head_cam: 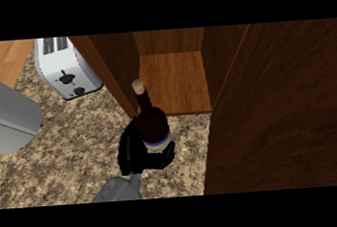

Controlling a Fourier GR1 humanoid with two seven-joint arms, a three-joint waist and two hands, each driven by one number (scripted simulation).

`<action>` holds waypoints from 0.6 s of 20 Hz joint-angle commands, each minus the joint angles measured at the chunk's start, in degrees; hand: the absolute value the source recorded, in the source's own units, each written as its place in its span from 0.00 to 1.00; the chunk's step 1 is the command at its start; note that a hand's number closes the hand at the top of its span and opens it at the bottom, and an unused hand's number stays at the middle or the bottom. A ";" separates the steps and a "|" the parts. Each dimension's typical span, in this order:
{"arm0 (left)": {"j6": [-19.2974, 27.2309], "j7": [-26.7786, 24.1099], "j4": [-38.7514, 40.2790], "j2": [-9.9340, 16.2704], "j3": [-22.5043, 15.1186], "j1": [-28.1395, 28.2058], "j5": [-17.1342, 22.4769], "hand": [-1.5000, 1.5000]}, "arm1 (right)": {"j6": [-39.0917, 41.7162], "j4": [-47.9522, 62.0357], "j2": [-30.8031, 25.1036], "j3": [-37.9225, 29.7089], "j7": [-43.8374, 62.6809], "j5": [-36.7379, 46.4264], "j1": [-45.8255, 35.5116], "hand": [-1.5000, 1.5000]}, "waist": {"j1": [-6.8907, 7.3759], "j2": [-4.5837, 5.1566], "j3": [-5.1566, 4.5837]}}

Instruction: Pick up the wine, place it into the cabinet and close the cabinet

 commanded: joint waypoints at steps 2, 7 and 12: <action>2.79 -6.87 3.86 -0.01 -6.05 -3.02 5.44 1.00 | 1.28 2.92 -0.96 -2.20 -1.29 -3.66 -2.27 0.00 | 0.00 0.02 -0.01; -1.31 -9.94 16.05 -0.01 -5.46 -13.49 11.53 1.00 | 1.37 -0.51 -0.36 0.12 -1.16 -1.40 1.38 0.00 | -0.60 0.12 -0.03; 1.09 -9.66 17.29 -0.01 -5.25 -16.44 13.27 1.00 | 0.51 -3.31 -1.18 -1.69 2.16 -4.08 1.36 0.00 | -0.67 0.07 -0.03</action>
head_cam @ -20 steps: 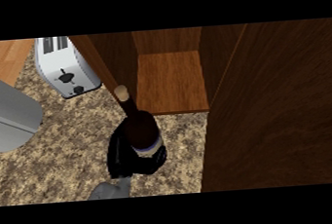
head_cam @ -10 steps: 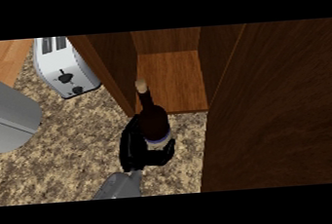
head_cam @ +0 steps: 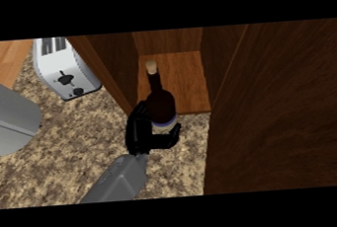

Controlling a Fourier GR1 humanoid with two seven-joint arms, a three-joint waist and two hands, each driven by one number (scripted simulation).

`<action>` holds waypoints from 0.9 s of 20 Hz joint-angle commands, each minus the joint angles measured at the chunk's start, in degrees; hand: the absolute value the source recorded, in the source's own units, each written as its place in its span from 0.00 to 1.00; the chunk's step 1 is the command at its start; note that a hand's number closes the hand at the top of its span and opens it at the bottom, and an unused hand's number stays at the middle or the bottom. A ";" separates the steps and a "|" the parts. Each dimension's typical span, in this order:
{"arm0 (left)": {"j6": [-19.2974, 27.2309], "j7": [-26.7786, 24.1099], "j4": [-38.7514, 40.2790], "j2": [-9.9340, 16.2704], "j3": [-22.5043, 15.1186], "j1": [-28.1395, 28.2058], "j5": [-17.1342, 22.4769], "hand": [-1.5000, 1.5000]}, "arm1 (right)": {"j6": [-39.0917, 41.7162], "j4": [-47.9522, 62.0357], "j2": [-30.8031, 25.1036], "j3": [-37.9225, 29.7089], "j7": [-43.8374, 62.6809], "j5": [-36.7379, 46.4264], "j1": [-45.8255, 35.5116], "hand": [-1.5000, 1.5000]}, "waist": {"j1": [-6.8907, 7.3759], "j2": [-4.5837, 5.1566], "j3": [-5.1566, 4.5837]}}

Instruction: Pick up the wine, place it into the cabinet and close the cabinet

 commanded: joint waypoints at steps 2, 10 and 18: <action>-1.64 -1.03 8.35 -0.01 0.40 -8.32 5.08 1.00 | 0.52 4.51 0.26 -0.11 -2.82 -0.37 -3.24 0.00 | -0.26 0.18 -0.01; 1.08 -0.47 11.75 -0.01 -0.24 -13.65 11.63 1.00 | -1.19 0.37 0.36 1.19 -0.18 1.60 -1.85 0.00 | -0.84 0.22 -0.04; 1.58 0.93 18.10 -0.01 4.22 -23.17 10.86 1.00 | 2.14 3.19 0.32 -0.34 -5.30 -1.31 1.69 0.00 | -1.07 0.32 0.00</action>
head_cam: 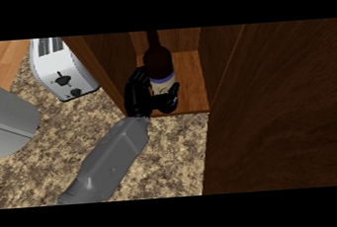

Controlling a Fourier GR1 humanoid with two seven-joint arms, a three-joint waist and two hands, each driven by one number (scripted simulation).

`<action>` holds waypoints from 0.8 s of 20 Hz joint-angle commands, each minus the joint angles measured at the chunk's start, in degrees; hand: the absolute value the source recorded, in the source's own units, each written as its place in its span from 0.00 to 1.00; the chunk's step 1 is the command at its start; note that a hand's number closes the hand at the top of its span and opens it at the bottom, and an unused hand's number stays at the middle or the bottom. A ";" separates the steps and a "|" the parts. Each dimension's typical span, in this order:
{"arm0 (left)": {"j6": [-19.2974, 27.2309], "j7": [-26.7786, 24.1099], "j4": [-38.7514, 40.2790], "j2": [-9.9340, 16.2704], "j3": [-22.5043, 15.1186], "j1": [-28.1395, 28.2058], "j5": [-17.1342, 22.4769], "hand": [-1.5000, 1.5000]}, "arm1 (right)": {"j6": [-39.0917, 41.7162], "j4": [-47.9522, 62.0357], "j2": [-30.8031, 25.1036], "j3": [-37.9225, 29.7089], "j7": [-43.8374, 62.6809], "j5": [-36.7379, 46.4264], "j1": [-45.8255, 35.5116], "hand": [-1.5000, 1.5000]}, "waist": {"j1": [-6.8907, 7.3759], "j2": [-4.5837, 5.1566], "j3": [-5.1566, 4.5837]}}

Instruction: Pick up the wine, place it into the cabinet and close the cabinet

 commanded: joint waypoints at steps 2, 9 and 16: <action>-2.25 1.58 8.75 0.00 2.82 -7.43 0.85 1.00 | 0.17 2.34 0.30 0.39 -0.96 0.39 -0.37 0.00 | -0.39 0.21 0.00; -1.15 2.02 10.29 0.00 0.44 -8.86 3.35 1.00 | -0.32 1.59 2.83 4.61 -4.07 5.02 1.97 0.00 | -1.89 0.50 -0.02; -2.04 7.40 19.36 0.00 3.25 -16.07 1.62 1.00 | 2.73 2.55 0.54 0.74 -5.76 -0.32 2.96 0.00 | -2.19 0.83 0.03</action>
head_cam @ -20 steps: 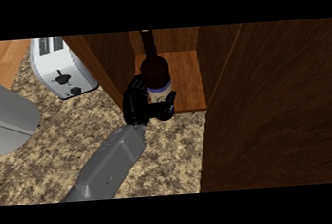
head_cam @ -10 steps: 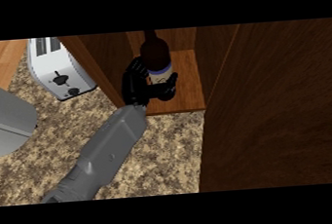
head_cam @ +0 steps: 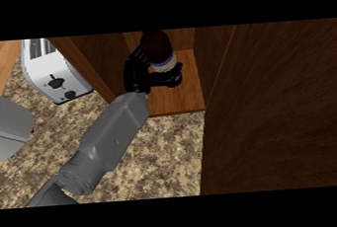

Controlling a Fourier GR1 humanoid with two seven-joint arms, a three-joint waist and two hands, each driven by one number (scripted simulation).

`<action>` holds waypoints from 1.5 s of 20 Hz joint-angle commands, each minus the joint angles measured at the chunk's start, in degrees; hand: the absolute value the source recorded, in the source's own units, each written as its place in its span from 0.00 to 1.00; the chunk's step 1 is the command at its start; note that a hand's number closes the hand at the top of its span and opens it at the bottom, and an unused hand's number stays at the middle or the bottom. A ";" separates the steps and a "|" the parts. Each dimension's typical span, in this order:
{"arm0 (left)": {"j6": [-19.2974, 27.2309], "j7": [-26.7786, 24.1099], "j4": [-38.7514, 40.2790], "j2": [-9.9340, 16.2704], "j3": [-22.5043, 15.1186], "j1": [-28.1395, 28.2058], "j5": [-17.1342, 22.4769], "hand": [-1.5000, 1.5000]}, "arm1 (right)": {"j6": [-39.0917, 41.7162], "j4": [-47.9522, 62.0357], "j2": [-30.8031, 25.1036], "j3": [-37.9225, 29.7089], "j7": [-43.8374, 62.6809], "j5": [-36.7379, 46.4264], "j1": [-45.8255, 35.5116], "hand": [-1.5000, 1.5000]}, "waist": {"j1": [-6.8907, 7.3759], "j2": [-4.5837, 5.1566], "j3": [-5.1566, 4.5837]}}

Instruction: Pick up the wine, place it into the cabinet and close the cabinet

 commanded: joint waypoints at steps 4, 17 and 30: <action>0.03 -0.92 1.78 0.00 0.54 -1.23 2.66 1.00 | 1.44 1.94 -0.14 -0.10 -2.03 -1.33 -1.02 0.00 | -1.72 0.61 0.01; 1.30 -0.91 -1.48 0.01 -6.56 2.22 6.10 1.00 | -0.22 0.83 1.72 4.31 -1.23 2.57 -0.86 0.00 | -3.00 0.59 -0.05; 7.63 -8.78 -9.61 0.00 -11.64 7.15 17.75 0.00 | 1.71 3.12 0.94 4.24 -2.05 0.65 -1.95 0.00 | -5.23 1.02 -0.09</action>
